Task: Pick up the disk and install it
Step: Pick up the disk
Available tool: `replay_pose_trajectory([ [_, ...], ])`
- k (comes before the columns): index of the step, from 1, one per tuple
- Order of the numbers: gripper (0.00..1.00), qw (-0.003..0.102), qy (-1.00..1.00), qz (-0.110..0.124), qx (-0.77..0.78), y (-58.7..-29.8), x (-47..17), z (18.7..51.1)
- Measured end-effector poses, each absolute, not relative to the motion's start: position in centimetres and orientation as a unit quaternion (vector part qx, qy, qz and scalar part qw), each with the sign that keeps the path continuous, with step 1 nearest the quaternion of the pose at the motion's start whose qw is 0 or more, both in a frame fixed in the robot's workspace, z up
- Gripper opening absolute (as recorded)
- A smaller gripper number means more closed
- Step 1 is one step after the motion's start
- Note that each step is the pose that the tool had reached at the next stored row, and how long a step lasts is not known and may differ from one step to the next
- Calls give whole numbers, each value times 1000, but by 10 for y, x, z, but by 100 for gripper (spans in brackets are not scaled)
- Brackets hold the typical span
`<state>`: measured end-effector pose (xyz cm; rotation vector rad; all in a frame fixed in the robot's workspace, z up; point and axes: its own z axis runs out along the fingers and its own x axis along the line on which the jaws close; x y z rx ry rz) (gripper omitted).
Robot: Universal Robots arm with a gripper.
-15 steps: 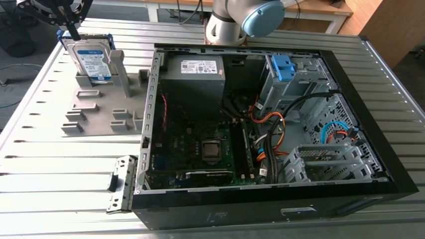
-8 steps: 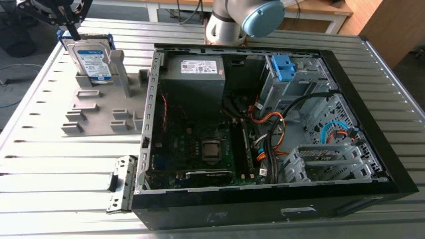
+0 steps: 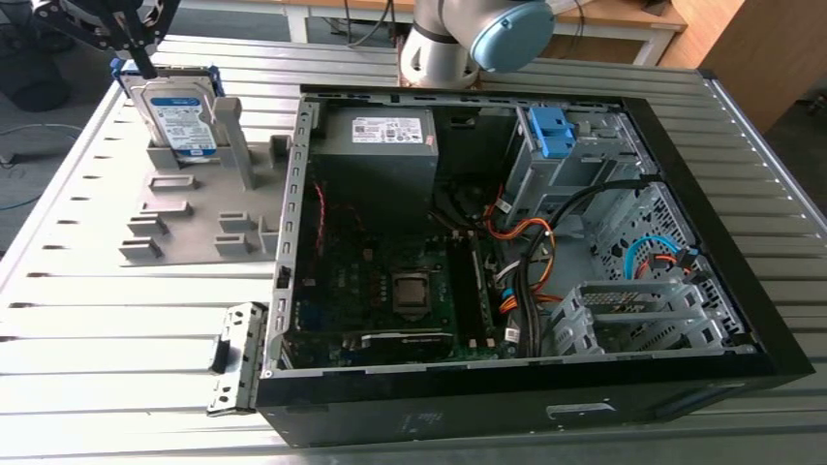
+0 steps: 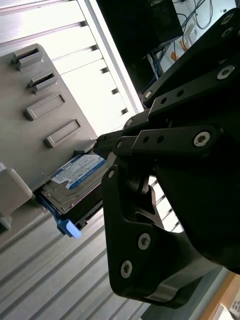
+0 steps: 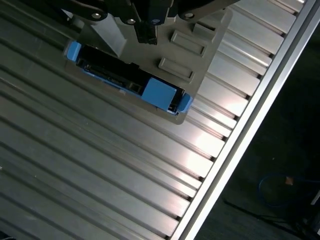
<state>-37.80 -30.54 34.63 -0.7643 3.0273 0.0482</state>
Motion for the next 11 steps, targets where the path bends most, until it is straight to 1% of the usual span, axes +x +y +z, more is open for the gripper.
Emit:
replay_pose_trajectory([
  [11,11,9,965,16,-261,-305,-378,346],
])
